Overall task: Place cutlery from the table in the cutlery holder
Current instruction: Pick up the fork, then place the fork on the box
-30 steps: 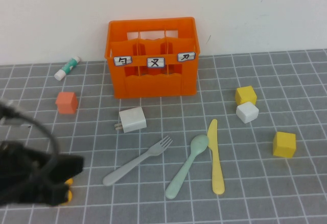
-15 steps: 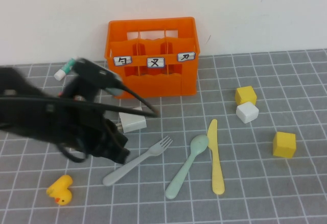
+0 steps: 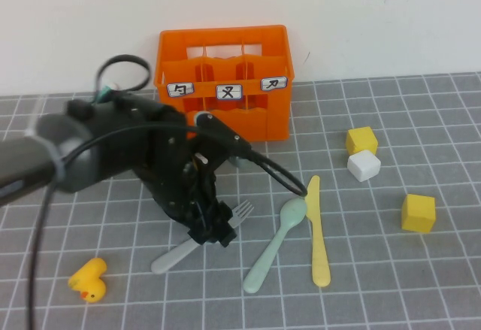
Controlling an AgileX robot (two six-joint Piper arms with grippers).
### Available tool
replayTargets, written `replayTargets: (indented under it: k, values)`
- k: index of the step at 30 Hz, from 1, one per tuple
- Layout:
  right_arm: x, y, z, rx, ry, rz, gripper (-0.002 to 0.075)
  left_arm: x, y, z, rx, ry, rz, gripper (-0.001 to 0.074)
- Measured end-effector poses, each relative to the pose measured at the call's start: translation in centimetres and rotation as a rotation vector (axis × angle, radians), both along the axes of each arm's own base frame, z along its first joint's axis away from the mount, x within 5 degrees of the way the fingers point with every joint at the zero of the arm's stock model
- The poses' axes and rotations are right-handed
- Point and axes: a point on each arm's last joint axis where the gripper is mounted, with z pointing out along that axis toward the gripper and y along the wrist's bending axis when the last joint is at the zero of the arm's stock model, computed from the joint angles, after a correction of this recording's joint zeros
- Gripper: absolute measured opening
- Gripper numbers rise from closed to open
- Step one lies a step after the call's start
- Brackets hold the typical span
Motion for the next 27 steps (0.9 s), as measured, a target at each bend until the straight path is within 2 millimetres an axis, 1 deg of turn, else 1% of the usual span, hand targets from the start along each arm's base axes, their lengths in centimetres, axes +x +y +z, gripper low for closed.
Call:
replayTargets:
  k: [5, 8, 10, 11, 14, 15, 20, 23, 24, 25, 27]
  values:
    - [0.0, 0.0, 0.0, 0.0, 0.0, 0.0, -0.0003, 1.2, -0.6, -2.4, 0.048, 0.083, 0.017, 0.0423]
    - [0.0, 0.0, 0.0, 0.002, 0.0, -0.001, -0.0003, 1.5, -0.8, -2.6, 0.052, 0.096, 0.019, 0.039]
    - [0.0, 0.0, 0.0, 0.006, -0.001, -0.001, -0.0003, 1.6, -0.9, -2.7, 0.053, 0.098, 0.021, 0.0338]
    - [0.0, 0.0, 0.0, 0.006, -0.001, -0.001, -0.0003, 1.6, -0.9, -2.8, 0.054, 0.101, 0.021, 0.0298]
    - [0.0, 0.0, 0.0, 0.007, -0.002, -0.002, -0.0003, 1.7, -0.9, -2.6, 0.06, 0.101, 0.021, 0.0138]
    - [0.0, 0.0, 0.0, 0.007, -0.002, -0.002, -0.0003, 1.8, -1.0, -2.5, 0.06, 0.101, 0.023, 0.0104]
    - [0.0, 0.0, 0.1, 0.009, -0.003, -0.004, -0.0003, 2.0, -1.1, -2.0, 0.062, 0.116, 0.038, 0.0102]
    - [0.0, 0.1, 0.1, 0.019, -0.004, -0.005, -0.0003, 1.9, -1.0, -0.2, 0.05, 0.085, 0.037, 0.0102]
    - [0.0, 0.1, 0.1, 0.021, -0.004, -0.005, -0.0003, 1.8, -0.9, 0.8, 0.039, 0.058, 0.035, 0.0102]
    - [0.0, 0.1, 0.1, 0.021, -0.004, -0.005, -0.0003, 1.6, -0.7, 2.4, 0.025, 0.017, 0.031, 0.0102]
    - [0.0, 0.1, 0.1, 0.021, -0.004, -0.005, -0.0003, 1.2, -0.4, 4.8, -0.005, -0.052, 0.028, 0.0102]
